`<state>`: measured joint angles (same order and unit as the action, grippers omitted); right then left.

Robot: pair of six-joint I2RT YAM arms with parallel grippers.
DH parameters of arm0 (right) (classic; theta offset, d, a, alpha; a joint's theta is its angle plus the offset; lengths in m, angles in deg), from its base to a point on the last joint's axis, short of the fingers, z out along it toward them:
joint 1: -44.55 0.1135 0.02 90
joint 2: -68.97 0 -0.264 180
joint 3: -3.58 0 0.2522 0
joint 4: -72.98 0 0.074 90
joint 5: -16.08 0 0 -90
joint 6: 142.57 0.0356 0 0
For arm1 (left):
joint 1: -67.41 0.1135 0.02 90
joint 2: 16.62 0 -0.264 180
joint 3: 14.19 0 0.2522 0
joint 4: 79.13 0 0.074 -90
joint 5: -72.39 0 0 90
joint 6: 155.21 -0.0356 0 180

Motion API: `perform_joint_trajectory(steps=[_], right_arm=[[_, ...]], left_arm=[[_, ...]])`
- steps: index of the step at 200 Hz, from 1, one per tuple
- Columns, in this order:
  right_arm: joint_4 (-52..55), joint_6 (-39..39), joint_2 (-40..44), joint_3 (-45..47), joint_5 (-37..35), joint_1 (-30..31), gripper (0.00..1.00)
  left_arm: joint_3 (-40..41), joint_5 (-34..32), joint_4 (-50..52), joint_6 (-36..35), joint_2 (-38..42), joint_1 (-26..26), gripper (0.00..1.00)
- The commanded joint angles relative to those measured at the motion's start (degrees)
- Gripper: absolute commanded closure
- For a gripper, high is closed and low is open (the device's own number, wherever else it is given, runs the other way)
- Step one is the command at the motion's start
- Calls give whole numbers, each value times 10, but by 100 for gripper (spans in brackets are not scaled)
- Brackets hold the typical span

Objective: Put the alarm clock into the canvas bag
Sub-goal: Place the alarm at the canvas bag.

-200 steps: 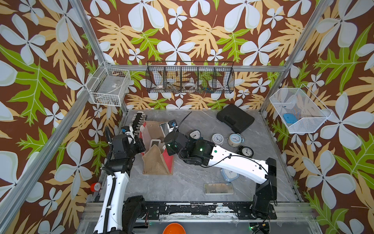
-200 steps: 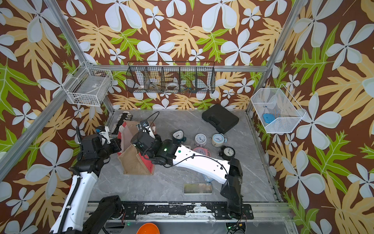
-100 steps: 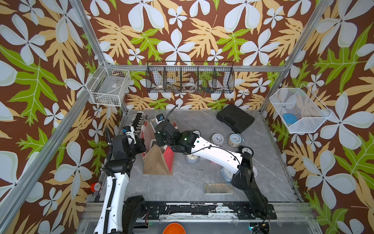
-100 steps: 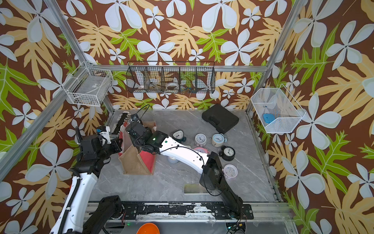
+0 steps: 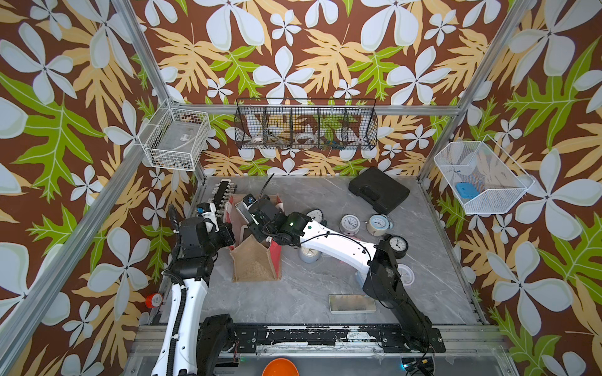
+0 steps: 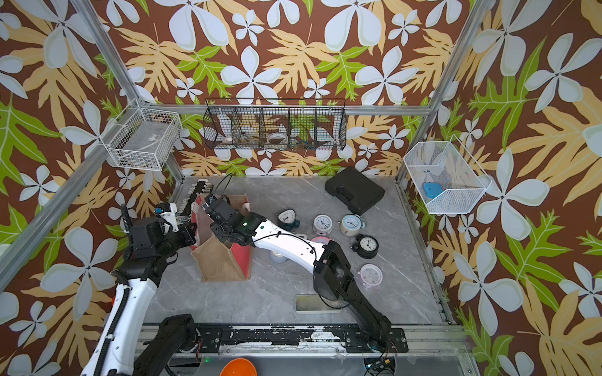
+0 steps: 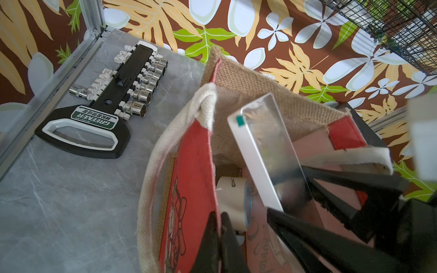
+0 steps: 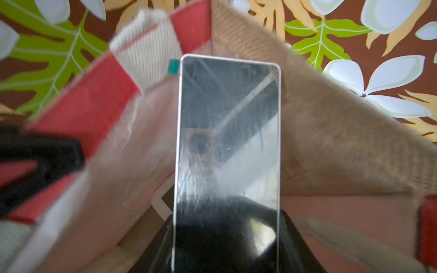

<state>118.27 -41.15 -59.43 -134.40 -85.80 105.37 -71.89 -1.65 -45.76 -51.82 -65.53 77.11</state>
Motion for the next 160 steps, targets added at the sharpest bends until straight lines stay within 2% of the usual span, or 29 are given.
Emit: perform_joint_trajectory(steps=[1, 41, 65, 87, 116, 160], right_arm=[[10, -51, 24, 34, 30, 1, 54], [32, -93, 41, 68, 79, 1, 54], [57, -120, 23, 55, 123, 0, 55], [74, -148, 2, 36, 199, 3, 55], [128, -191, -45, -15, 259, 4, 54], [172, -217, -102, -50, 270, 4, 52]], left_arm=[[-7, -34, -19, -1, -1, 1, 100], [-14, -32, -16, -2, -15, 0, 100], [-16, -25, -21, -1, -20, 0, 100], [-20, -5, -22, -1, -33, 0, 100], [-22, -14, -20, -2, -36, 1, 100], [-32, -16, -19, -2, -50, 0, 100]])
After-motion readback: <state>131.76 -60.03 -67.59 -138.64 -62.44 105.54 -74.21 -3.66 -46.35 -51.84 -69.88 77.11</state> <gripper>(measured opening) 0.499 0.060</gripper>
